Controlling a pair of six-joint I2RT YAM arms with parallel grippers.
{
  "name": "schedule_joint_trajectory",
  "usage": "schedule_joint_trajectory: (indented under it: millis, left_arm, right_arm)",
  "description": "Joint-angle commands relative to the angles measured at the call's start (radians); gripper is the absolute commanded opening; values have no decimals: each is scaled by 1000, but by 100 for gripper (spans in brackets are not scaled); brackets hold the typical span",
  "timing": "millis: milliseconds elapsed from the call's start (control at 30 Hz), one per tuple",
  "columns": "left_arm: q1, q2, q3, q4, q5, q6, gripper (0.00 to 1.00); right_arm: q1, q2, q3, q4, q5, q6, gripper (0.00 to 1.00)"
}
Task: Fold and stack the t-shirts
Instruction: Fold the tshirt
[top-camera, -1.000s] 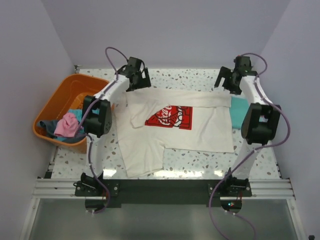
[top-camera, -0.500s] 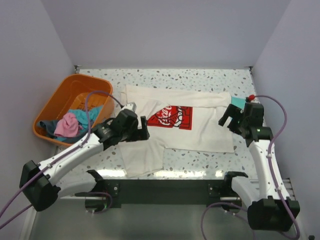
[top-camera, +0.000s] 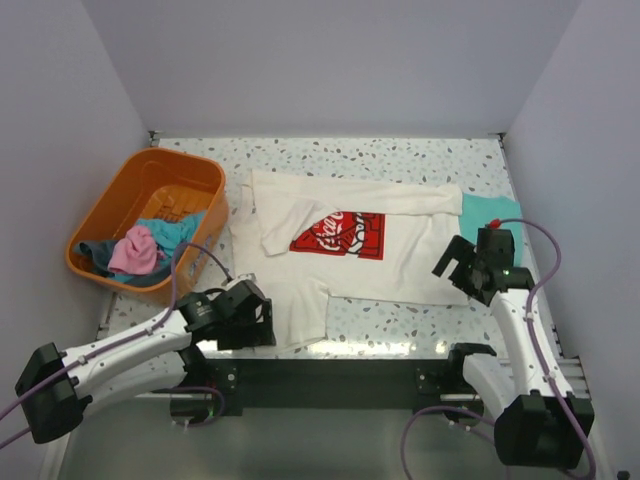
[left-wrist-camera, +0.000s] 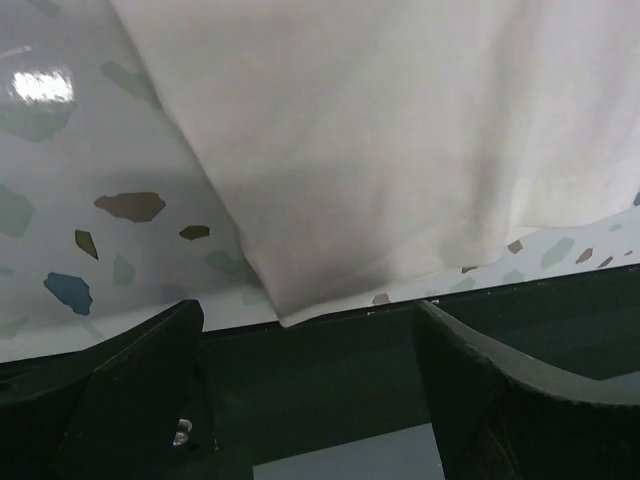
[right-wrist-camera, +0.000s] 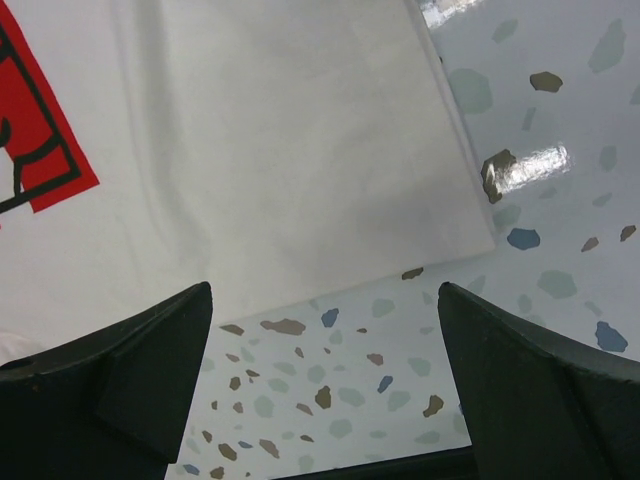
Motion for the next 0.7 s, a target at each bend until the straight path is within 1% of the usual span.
schedule_joint_trajectory:
  millis: [0, 33, 167, 300, 400, 467, 567, 600, 667]
  left_arm:
    - [-24, -1, -25, 17, 62, -52, 89]
    - [-32, 9, -32, 17, 83, -65, 87]
    - [-49, 40, -40, -7, 78, -66, 82]
    - [-51, 55, -54, 43, 101, -69, 71]
    - [-49, 78, -56, 46, 63, -85, 65]
    - [-49, 112, -54, 83, 39, -79, 63]
    - [-49, 152, -52, 138, 39, -77, 50]
    - [-49, 158, -53, 152, 43, -76, 37]
    - [-49, 166, -48, 177, 43, -74, 20]
  right_arm:
    - [3, 7, -29, 48, 11, 49, 99]
    - [4, 11, -34, 55, 24, 56, 99]
    - [3, 14, -43, 64, 39, 66, 99]
    - [3, 14, -57, 66, 71, 90, 99]
    - [1, 13, -74, 71, 50, 110, 99]
    - [3, -1, -86, 69, 27, 119, 98]
    - [3, -22, -94, 40, 10, 127, 99]
    - [1, -39, -94, 28, -11, 124, 99]
    - [2, -59, -98, -14, -13, 144, 99]
